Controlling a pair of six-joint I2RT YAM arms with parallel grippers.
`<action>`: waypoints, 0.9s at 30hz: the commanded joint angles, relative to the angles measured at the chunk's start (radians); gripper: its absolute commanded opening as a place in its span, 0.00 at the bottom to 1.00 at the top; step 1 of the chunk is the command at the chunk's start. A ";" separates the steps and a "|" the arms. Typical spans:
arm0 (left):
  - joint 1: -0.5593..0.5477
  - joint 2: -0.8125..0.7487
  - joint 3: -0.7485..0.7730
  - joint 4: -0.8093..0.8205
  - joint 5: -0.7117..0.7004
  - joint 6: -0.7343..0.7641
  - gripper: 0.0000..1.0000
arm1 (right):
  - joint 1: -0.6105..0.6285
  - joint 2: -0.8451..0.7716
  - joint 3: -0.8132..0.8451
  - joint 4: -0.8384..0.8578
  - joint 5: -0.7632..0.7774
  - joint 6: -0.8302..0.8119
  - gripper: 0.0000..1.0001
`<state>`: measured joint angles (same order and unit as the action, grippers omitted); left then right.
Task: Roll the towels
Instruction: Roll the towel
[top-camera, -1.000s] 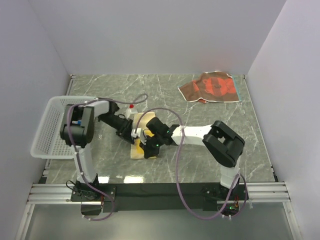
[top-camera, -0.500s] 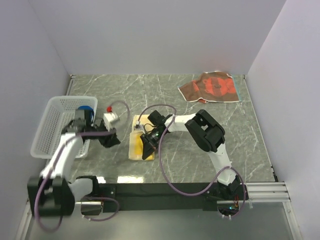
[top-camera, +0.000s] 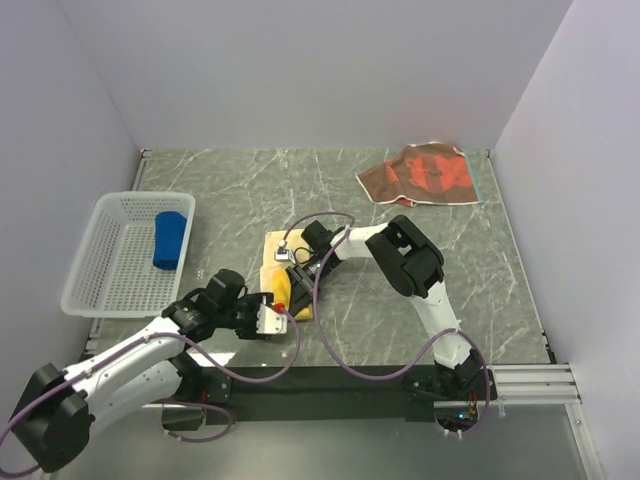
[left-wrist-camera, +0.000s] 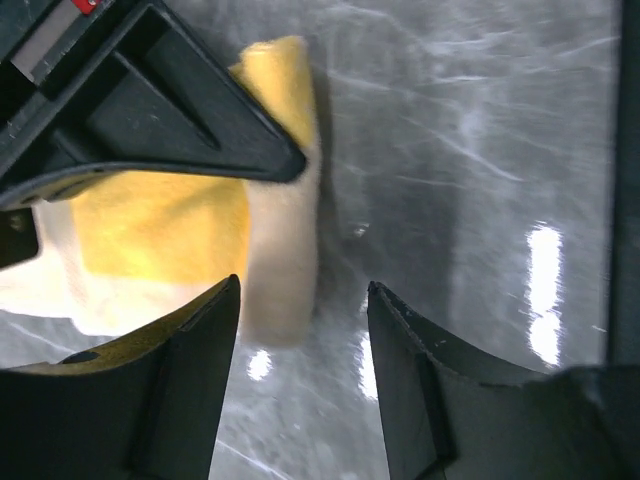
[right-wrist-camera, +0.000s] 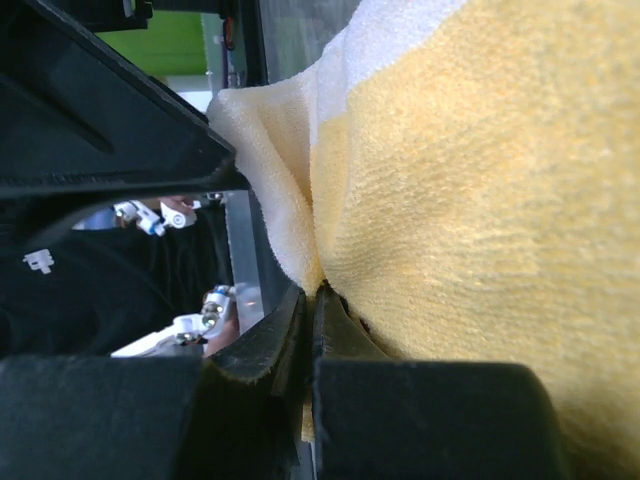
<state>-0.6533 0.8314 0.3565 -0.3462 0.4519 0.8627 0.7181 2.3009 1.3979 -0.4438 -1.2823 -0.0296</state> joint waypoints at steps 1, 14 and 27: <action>-0.058 0.046 -0.020 0.219 -0.127 -0.007 0.60 | -0.017 0.086 -0.005 -0.018 0.116 -0.047 0.00; -0.103 0.202 -0.022 0.217 -0.128 0.081 0.22 | -0.040 0.091 -0.024 0.017 0.098 0.002 0.00; 0.021 0.569 0.318 -0.248 0.136 0.002 0.01 | -0.169 -0.409 -0.201 0.045 0.575 -0.018 0.39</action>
<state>-0.6678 1.3472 0.6243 -0.3935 0.4900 0.8692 0.6109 2.0258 1.2308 -0.4393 -0.9470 -0.0055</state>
